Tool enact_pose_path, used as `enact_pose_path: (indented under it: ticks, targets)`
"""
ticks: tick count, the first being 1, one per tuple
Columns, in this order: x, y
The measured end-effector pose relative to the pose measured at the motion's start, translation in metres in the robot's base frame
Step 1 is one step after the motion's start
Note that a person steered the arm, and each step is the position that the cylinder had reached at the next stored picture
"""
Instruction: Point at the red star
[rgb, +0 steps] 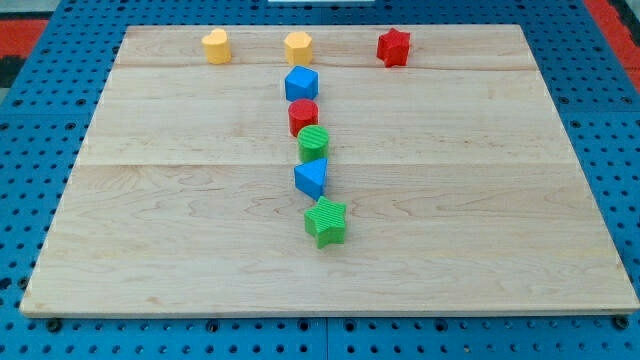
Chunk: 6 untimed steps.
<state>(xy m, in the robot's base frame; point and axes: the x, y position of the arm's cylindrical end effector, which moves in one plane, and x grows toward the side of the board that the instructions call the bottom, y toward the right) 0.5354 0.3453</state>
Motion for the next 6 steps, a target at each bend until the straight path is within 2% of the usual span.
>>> enact_pose_path:
  ticks: [2,4,5,6]
  targets:
    - [-0.002,-0.001]
    - [-0.158,-0.057]
    - [-0.225,-0.092]
    - [-0.275,-0.101]
